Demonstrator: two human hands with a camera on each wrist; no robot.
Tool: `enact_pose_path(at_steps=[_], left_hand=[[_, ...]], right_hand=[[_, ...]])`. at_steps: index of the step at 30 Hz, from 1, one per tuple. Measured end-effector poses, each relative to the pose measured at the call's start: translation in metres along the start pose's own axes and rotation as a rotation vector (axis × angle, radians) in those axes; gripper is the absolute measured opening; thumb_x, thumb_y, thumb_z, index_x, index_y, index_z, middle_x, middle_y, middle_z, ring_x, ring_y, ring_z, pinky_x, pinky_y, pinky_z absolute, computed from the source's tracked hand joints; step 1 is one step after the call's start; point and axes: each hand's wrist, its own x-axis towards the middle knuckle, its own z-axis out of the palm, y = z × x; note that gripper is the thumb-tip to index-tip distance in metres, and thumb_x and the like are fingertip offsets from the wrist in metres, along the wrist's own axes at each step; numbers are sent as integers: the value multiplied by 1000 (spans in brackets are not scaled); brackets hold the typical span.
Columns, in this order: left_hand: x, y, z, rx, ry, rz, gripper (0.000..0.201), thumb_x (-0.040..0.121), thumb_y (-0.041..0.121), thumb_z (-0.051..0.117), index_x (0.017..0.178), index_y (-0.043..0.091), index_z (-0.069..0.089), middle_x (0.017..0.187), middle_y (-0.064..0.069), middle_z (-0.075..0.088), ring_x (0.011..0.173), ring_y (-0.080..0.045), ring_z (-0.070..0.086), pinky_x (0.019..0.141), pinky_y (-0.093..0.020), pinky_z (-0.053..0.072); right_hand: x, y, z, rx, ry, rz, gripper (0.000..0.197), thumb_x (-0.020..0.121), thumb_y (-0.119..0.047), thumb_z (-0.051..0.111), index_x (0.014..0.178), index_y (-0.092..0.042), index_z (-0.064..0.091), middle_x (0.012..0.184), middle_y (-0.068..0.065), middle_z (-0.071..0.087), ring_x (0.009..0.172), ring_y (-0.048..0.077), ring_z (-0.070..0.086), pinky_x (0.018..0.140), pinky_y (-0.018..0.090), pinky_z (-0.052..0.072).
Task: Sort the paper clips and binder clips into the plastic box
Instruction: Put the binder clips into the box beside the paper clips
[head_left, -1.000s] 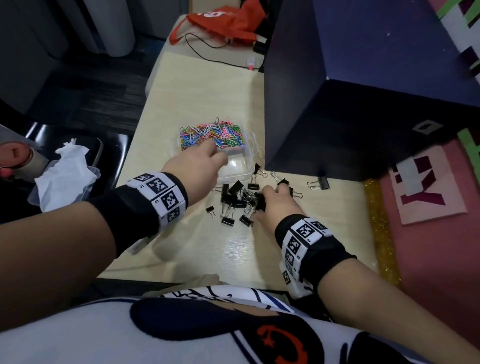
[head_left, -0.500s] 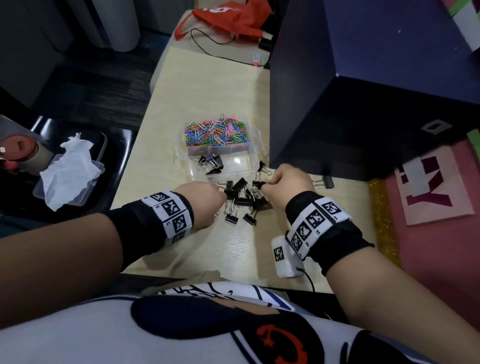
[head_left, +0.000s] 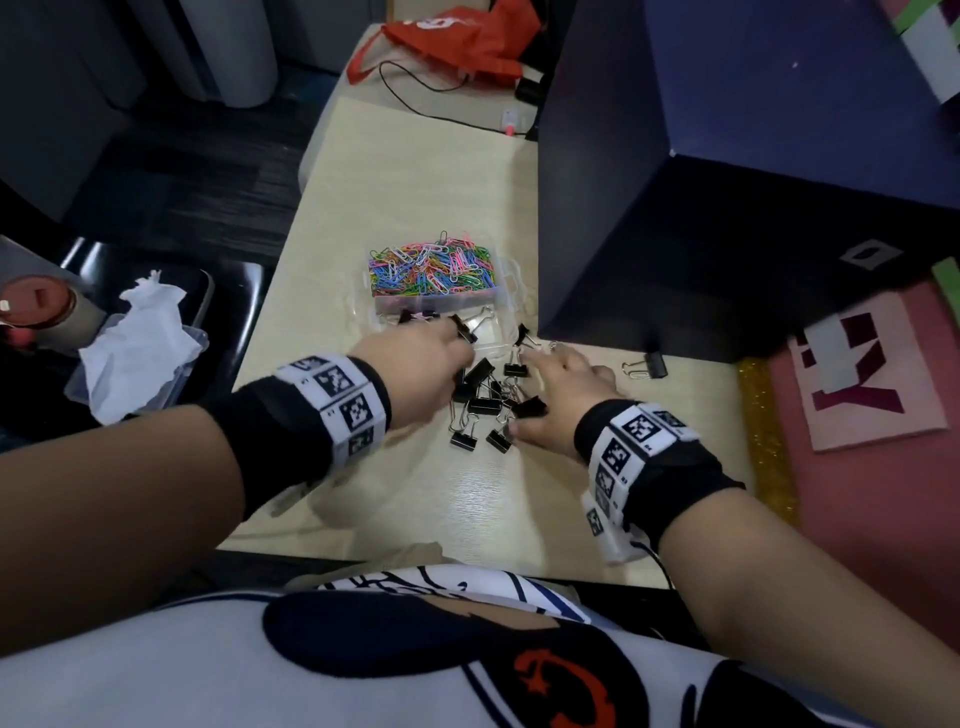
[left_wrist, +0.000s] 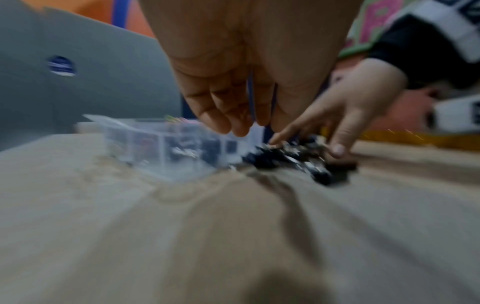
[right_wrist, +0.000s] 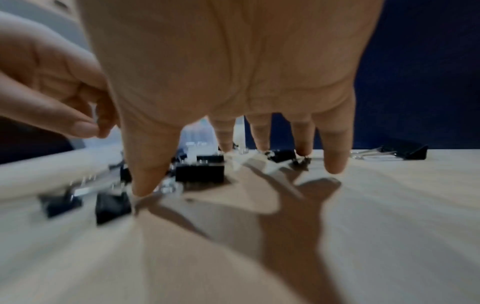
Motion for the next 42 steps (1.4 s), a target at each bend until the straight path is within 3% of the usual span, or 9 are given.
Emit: enact_pose_path(at_steps=[2, 5, 11, 18, 26, 31, 35, 39, 42], left_hand=[[-2, 9, 17, 51, -67, 65, 42, 90, 22, 47, 132, 22, 46, 127, -3, 45, 113, -26, 51, 89, -42, 51], [0, 14, 34, 128, -92, 80, 45, 91, 21, 49, 135, 26, 41, 136, -3, 36, 114, -29, 46, 91, -43, 50], [4, 15, 29, 106, -101, 20, 29, 89, 17, 55, 116, 19, 47, 116, -8, 37, 101, -28, 49, 75, -40, 52], [0, 10, 18, 25, -126, 4, 38, 92, 31, 53, 125, 14, 49, 120, -6, 46, 103, -27, 55, 83, -38, 52], [3, -21, -20, -106, 210, -129, 38, 84, 33, 61, 116, 13, 58, 112, -9, 55, 103, -31, 56, 85, -42, 50], [-2, -23, -19, 23, 195, -96, 39, 85, 34, 60, 117, 14, 57, 114, -10, 52, 104, -33, 52, 84, -45, 50], [-5, 0, 8, 124, 22, 27, 36, 90, 22, 48, 126, 16, 52, 118, -5, 52, 105, -28, 53, 83, -40, 51], [-1, 11, 29, 198, -125, 26, 73, 79, 13, 65, 143, 17, 30, 125, -4, 45, 108, -28, 52, 84, -40, 53], [2, 14, 32, 192, -139, -2, 73, 75, 7, 66, 140, 13, 32, 124, -10, 42, 108, -31, 51, 85, -42, 53]], right_hand=[[-1, 4, 9, -64, 15, -48, 83, 77, -55, 66, 144, -46, 18, 158, -8, 6, 137, 31, 17, 106, 46, 34], [-1, 6, 17, 18, 119, -85, 58, 86, -44, 60, 138, -39, 35, 148, -2, 24, 127, 28, 26, 102, 38, 33], [-2, 5, 24, 124, 207, -99, 26, 88, -26, 57, 114, -21, 54, 117, 2, 40, 107, 23, 45, 89, 30, 43], [1, 2, 9, 252, 285, -23, 26, 84, -30, 65, 106, -21, 57, 106, -3, 43, 85, 15, 48, 75, 22, 37], [1, -37, -41, 433, 469, -226, 39, 86, -36, 63, 123, -25, 55, 114, -3, 52, 97, 13, 56, 89, 28, 45], [8, -24, -35, 77, 185, 2, 47, 89, -36, 55, 132, -21, 44, 131, 8, 43, 116, 30, 48, 94, 39, 44], [-1, -11, -8, -3, -48, -29, 66, 89, -34, 56, 144, -43, 20, 155, -5, 14, 134, 32, 27, 102, 49, 38], [-4, -11, 12, -39, 9, -125, 49, 95, -30, 46, 140, -40, 29, 154, -4, 13, 130, 32, 22, 96, 42, 40], [-4, -10, 22, 5, 97, -124, 38, 95, -19, 43, 130, -35, 38, 139, 2, 29, 119, 30, 30, 92, 44, 45]])
